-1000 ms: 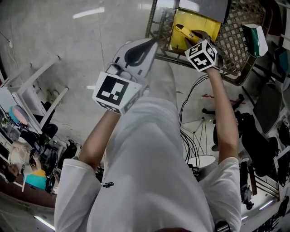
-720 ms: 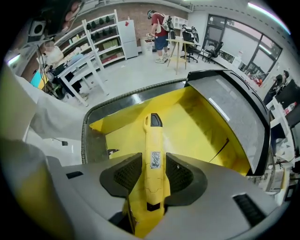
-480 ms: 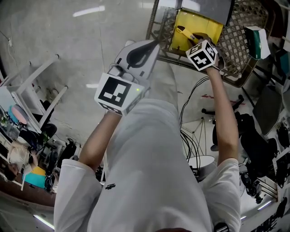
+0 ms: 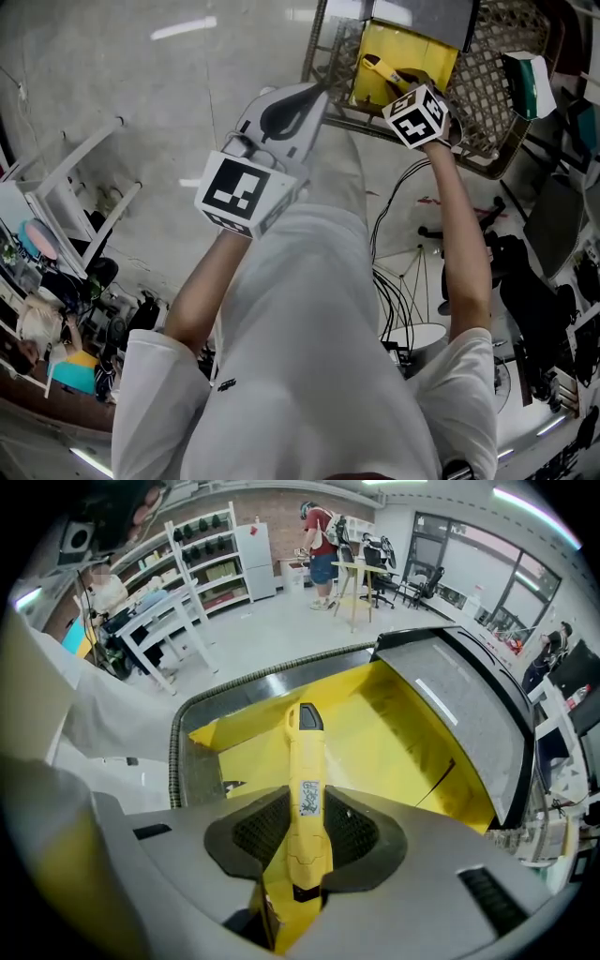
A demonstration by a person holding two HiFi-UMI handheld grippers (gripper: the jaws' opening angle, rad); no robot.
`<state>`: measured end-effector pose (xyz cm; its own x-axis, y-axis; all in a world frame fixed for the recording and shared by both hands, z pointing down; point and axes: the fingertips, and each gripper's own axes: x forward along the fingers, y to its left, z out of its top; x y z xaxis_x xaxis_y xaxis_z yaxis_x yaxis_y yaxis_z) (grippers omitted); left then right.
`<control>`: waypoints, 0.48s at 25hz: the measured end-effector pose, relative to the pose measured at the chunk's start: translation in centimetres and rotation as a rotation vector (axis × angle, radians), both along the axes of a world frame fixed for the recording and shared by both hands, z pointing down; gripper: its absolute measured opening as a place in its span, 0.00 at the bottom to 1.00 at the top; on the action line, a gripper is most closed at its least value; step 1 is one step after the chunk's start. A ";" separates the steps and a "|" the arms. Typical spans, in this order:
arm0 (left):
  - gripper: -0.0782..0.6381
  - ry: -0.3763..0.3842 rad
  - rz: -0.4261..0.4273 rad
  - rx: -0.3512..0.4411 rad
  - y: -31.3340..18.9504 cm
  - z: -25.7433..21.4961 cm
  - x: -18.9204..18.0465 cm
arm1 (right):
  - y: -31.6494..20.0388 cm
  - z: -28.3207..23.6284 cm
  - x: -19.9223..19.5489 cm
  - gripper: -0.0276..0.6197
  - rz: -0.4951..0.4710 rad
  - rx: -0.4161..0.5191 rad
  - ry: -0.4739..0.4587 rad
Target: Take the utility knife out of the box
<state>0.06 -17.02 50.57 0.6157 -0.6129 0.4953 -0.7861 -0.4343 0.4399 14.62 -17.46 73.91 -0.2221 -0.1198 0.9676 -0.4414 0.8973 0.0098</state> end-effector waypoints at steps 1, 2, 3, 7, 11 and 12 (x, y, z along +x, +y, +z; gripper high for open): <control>0.11 -0.001 0.002 0.003 0.1 -0.2 0.0 | 0.1 -0.3 -0.1 0.20 -0.005 0.006 -0.005; 0.11 0.000 0.001 0.011 0.0 -0.4 0.0 | 0.1 -0.6 -0.2 0.20 -0.010 0.013 -0.007; 0.11 0.000 0.001 0.017 -0.1 -0.7 -0.1 | 0.1 -0.9 -0.2 0.20 -0.010 0.020 -0.009; 0.11 -0.005 0.006 0.027 0.1 -1.4 -0.2 | -0.3 -2.9 -0.6 0.20 0.015 0.050 -0.037; 0.11 -0.004 0.010 0.051 0.3 -2.8 0.0 | -0.6 -5.6 -1.0 0.20 0.038 0.091 -0.069; 0.11 -0.002 0.011 0.058 0.3 -3.2 0.1 | -0.7 -6.3 -1.1 0.20 0.048 0.102 -0.080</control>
<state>0.13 -16.74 47.39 0.6214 -0.6342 0.4600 -0.7821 -0.4675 0.4120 13.52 -18.12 67.62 -0.2898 -0.2287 0.9294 -0.4865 0.8714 0.0627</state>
